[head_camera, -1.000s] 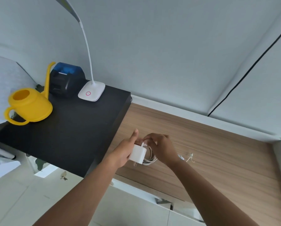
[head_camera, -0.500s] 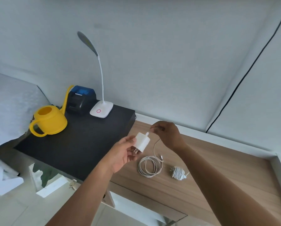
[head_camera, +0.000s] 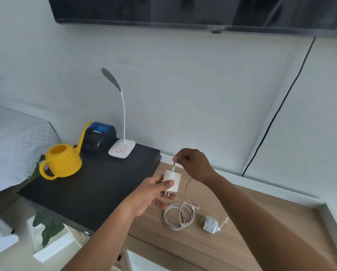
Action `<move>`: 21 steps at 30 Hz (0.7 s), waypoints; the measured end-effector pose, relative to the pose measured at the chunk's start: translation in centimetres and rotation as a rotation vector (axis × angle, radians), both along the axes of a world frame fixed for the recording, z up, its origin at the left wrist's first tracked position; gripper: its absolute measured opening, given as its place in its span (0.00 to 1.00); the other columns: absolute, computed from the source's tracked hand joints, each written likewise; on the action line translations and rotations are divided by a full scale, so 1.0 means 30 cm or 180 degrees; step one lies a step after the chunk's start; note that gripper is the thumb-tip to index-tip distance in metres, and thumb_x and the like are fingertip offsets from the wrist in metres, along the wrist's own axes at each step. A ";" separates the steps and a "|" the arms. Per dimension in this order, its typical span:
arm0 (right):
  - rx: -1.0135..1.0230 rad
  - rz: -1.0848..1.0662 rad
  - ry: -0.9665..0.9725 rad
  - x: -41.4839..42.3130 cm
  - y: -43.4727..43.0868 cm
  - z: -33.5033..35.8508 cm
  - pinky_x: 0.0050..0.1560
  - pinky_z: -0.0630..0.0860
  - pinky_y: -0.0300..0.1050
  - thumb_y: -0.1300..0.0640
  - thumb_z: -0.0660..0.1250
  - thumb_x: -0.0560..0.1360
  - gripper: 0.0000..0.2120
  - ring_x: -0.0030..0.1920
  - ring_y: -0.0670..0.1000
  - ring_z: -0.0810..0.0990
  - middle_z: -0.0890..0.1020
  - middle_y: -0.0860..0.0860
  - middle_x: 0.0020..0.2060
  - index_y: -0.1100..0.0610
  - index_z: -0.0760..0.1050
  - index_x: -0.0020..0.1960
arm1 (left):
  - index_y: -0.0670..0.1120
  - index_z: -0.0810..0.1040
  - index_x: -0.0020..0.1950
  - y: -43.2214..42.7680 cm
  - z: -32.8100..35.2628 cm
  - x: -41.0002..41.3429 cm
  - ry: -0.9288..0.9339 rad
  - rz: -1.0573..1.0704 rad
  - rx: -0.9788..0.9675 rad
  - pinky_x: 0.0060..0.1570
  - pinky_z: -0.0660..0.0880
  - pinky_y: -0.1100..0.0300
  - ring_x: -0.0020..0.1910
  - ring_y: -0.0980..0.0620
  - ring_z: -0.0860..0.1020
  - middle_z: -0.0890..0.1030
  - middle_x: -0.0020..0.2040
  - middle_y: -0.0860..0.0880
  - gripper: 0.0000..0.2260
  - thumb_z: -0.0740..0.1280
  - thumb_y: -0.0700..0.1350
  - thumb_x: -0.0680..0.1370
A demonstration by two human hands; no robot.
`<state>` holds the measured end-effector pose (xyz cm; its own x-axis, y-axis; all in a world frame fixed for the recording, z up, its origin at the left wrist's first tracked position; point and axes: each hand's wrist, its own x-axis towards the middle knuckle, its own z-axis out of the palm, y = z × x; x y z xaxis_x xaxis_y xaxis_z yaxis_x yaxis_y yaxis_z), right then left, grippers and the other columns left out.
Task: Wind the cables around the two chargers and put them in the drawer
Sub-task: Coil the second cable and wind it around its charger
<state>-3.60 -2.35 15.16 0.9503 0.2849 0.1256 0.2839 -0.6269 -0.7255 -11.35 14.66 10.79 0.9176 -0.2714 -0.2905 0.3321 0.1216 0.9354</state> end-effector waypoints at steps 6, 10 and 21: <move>0.0527 -0.0244 -0.0006 0.018 -0.010 0.023 0.48 0.74 0.41 0.54 0.69 0.75 0.05 0.45 0.46 0.80 0.84 0.46 0.41 0.55 0.82 0.45 | 0.42 0.80 0.60 -0.005 0.039 -0.019 -0.0195 0.0201 0.0212 0.36 0.80 0.56 0.47 0.49 0.82 0.83 0.54 0.42 0.14 0.68 0.47 0.78; 0.0967 -0.0396 0.0028 0.032 -0.026 0.046 0.44 0.72 0.41 0.55 0.72 0.73 0.03 0.37 0.46 0.76 0.80 0.45 0.35 0.53 0.81 0.42 | 0.39 0.81 0.60 0.015 0.047 -0.042 -0.0148 0.0213 -0.0165 0.34 0.78 0.59 0.44 0.49 0.79 0.84 0.52 0.41 0.19 0.72 0.45 0.72; 0.0707 -0.0278 0.0219 -0.019 0.043 -0.041 0.38 0.71 0.44 0.60 0.63 0.73 0.11 0.32 0.46 0.74 0.79 0.48 0.29 0.53 0.78 0.33 | 0.40 0.81 0.58 -0.006 0.144 0.000 -0.0399 0.0838 -0.0775 0.43 0.83 0.57 0.45 0.45 0.83 0.84 0.52 0.38 0.20 0.75 0.41 0.68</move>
<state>-4.17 -1.05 13.95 0.9786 0.1741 0.1101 0.1808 -0.4699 -0.8640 -11.35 14.49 15.12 0.9894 -0.0688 -0.1276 0.1447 0.4112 0.9000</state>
